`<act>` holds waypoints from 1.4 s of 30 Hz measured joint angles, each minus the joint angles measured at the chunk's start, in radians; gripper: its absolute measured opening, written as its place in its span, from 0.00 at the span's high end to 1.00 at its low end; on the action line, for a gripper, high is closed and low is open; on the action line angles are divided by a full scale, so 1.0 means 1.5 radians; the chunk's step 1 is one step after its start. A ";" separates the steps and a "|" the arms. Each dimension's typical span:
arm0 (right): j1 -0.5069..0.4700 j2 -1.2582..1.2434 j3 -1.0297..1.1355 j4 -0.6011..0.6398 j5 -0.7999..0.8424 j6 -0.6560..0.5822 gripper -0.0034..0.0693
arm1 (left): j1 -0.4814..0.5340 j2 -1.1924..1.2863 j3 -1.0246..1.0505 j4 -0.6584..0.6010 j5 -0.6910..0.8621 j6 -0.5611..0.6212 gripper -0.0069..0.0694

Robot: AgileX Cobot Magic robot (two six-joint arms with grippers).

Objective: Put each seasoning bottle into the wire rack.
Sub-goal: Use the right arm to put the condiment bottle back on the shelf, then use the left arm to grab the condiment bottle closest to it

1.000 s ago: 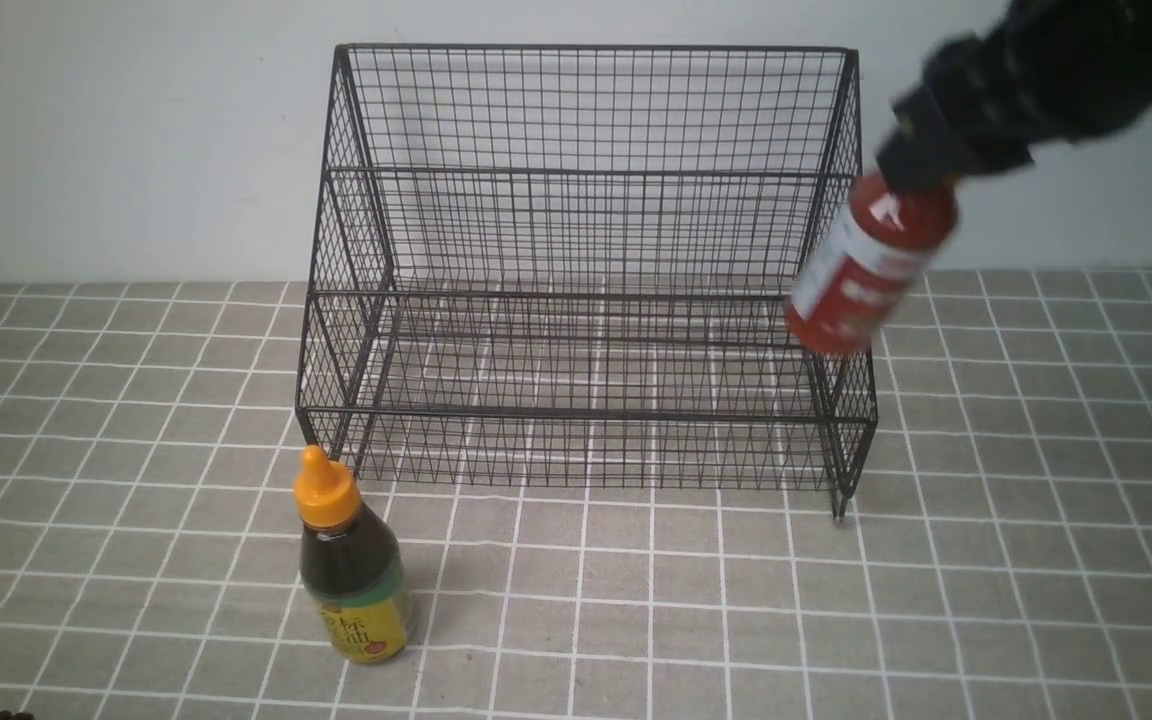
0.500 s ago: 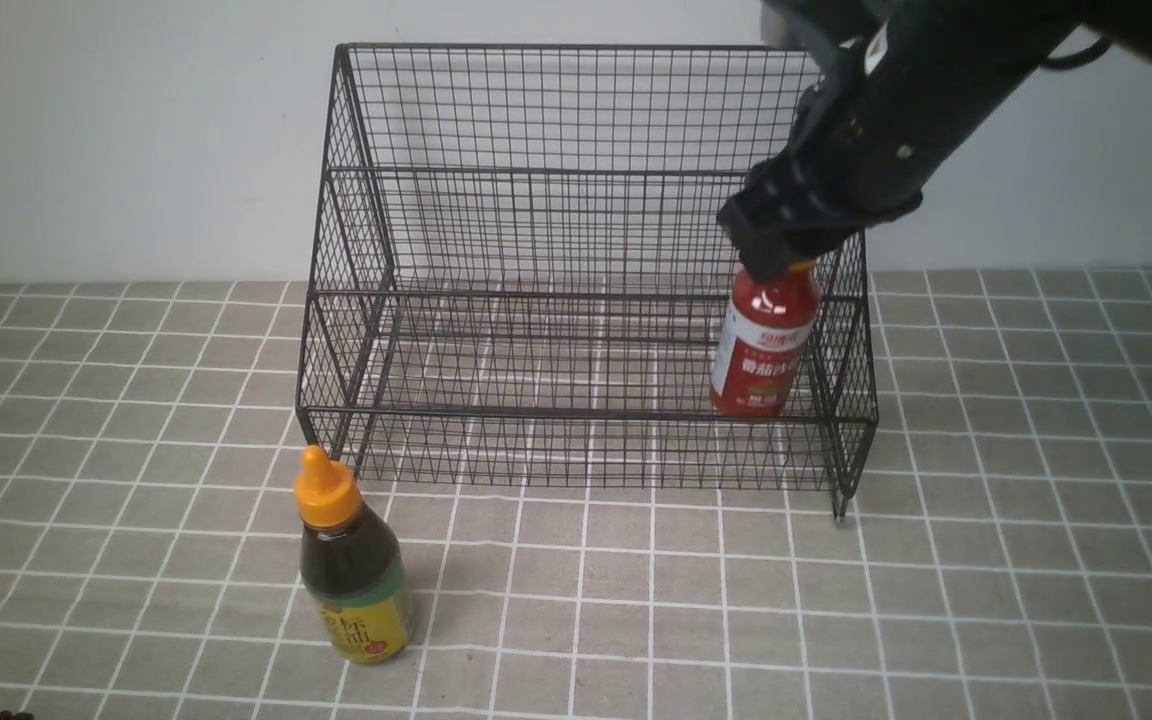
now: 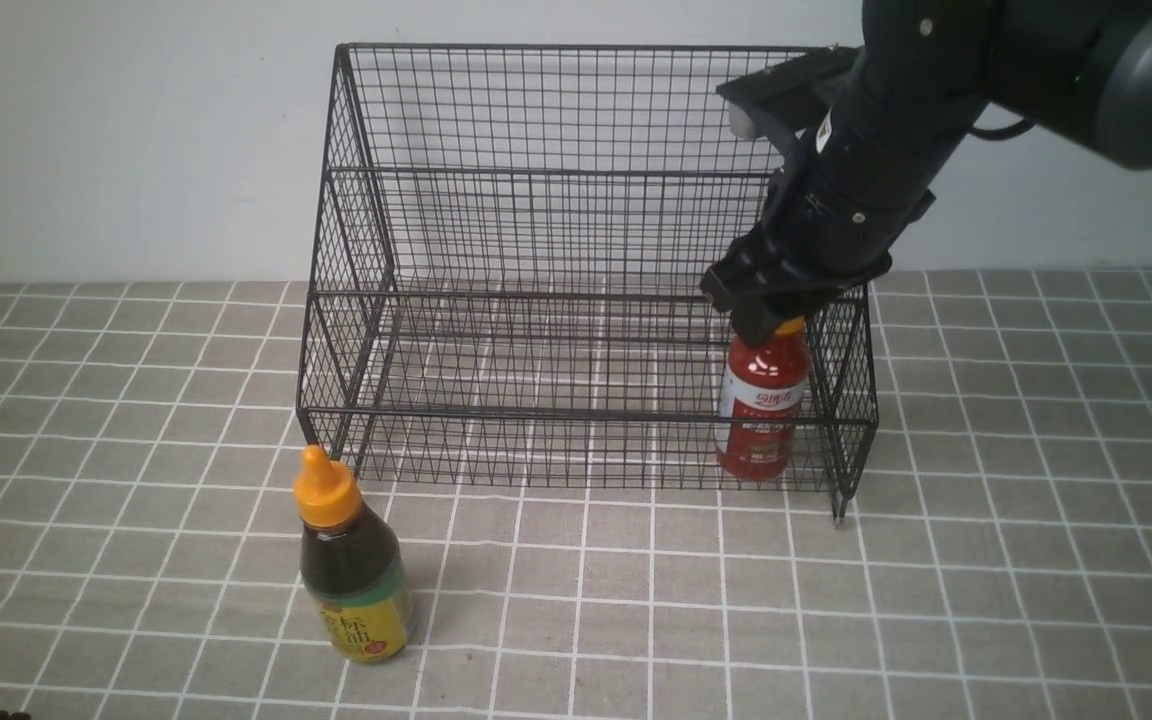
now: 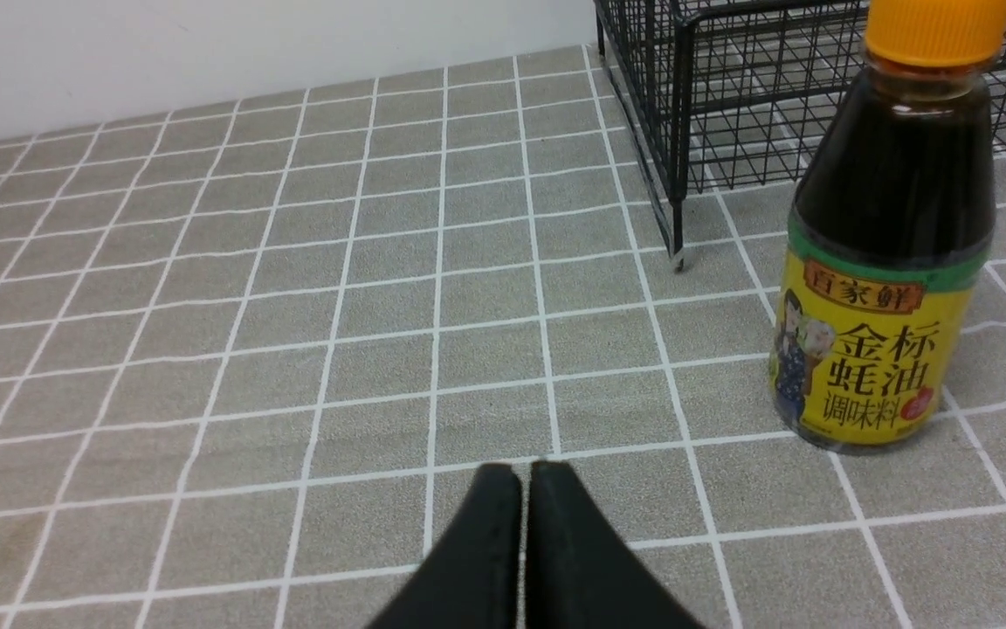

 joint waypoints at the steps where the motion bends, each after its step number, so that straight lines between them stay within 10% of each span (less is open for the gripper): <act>1: 0.000 0.000 0.000 0.000 0.000 0.000 0.54 | 0.000 0.000 0.000 0.001 0.001 0.000 0.92; 8: 0.000 -0.001 -0.001 -0.001 0.002 0.007 0.42 | 0.000 0.000 0.001 -0.011 -0.024 -0.009 0.92; 17: 0.000 -0.096 -0.063 -0.029 0.006 0.049 0.32 | 0.000 0.000 0.001 -0.231 -0.260 -0.113 0.92; 25: 0.000 -0.349 -0.045 -0.054 0.011 0.049 0.59 | 0.000 0.000 -0.006 -0.321 -0.479 -0.144 0.92; 31: 0.000 -0.631 0.150 -0.054 0.000 0.065 0.94 | 0.000 0.126 -0.175 -0.294 -0.214 -0.120 0.92; 42: 0.000 -1.166 0.709 -0.061 -0.411 0.123 0.97 | 0.000 0.655 -0.608 -0.256 0.373 0.031 0.92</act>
